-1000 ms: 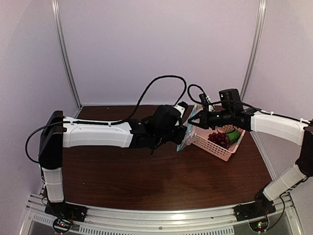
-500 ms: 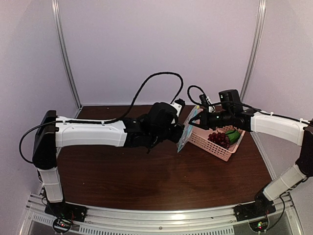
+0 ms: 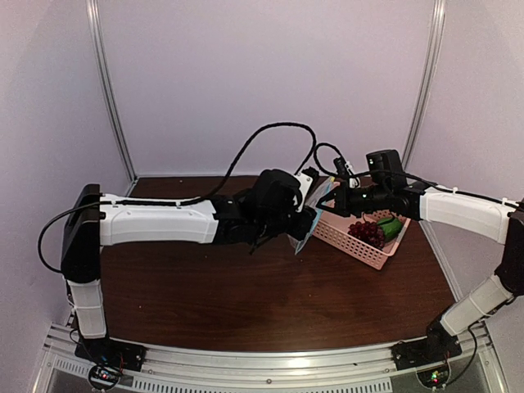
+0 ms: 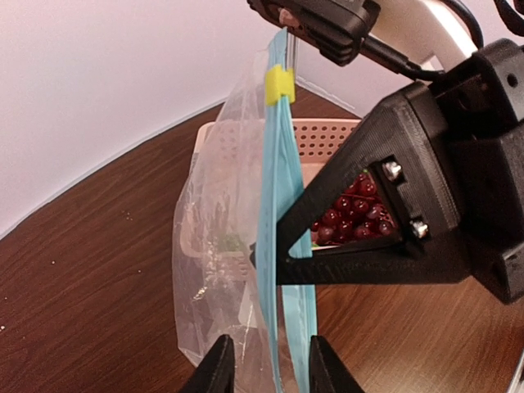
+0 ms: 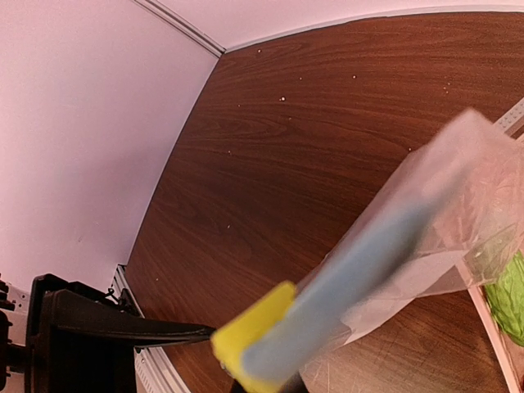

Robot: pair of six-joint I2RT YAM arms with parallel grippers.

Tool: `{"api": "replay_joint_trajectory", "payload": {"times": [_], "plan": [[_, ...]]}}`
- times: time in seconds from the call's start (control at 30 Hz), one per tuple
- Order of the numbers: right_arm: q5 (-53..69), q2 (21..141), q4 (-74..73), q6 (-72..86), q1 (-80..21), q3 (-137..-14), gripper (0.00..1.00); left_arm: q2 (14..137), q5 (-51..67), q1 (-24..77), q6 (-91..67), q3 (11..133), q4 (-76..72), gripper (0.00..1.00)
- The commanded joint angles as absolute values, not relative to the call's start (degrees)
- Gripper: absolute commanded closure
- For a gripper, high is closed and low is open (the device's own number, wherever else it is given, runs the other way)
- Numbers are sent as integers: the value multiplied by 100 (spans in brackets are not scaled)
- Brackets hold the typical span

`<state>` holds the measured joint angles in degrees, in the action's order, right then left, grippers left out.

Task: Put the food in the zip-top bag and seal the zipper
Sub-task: Adjust the zipper food storage bag at the center of the board.

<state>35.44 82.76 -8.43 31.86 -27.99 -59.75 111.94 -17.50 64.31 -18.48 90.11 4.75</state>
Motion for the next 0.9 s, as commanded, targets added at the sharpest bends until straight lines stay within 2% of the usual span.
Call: {"api": "replay_joint_trajectory", "payload": {"times": [0.0,0.4,0.67,0.87], "plan": [[3468,8135,-842,3179,-2815,-5877,100,11349,-1832,6358,-1836,9249,493,69],[3699,8122,-663,3281,-2813,-5784,100,11650,-1812,6197,-1932,9320,603,75],[3481,8043,-810,3099,-2813,-5733,100,11315,-2186,6169,-1801,9107,644,98],[3342,8033,-866,2980,-2813,-5704,100,10869,-2150,6106,-1598,8783,602,100]]}}
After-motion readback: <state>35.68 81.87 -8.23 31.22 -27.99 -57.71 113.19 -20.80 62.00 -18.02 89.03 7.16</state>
